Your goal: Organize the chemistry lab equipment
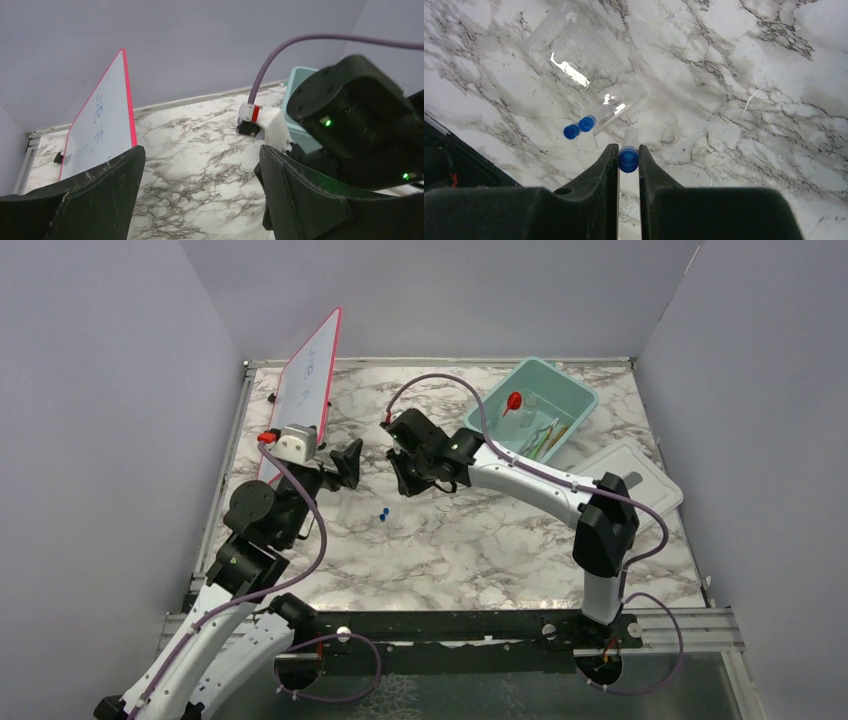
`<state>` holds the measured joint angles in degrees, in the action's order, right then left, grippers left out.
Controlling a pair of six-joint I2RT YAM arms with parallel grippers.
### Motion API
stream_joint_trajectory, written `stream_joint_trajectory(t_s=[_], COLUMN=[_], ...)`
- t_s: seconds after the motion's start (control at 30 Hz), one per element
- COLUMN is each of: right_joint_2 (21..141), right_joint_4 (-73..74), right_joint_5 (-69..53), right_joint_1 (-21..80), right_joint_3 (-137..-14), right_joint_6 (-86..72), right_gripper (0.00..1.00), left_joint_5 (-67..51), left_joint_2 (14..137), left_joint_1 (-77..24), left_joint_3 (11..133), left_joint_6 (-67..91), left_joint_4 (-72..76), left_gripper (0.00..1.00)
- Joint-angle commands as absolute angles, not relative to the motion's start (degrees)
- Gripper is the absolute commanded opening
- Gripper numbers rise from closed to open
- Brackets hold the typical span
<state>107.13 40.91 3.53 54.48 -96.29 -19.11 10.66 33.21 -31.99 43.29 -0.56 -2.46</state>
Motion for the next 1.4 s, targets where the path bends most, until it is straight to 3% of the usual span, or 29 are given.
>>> stream_joint_trajectory(t_s=[0.0,0.77,1.37], right_joint_2=[109.7,115.9,116.5], right_joint_4=[34.5,32.2,33.5], right_joint_5=[2.4,-4.8,-0.4], right_joint_1=[56.1,56.4,57.0], right_joint_3=[-97.4,-96.4,-96.6], right_joint_6=[-13.4,-8.6,-6.1], right_gripper=[0.14,0.14,0.16], left_joint_5=[14.8,13.9,13.9], left_joint_2=[34.5,37.1,36.8], left_joint_1=[-32.0,-32.0,-32.0], left_joint_3=[46.7,47.7,47.1], left_joint_6=[1.4,1.8,1.7], left_joint_4=[-3.1,-3.4,-3.6], left_gripper=[0.87,0.87,0.87])
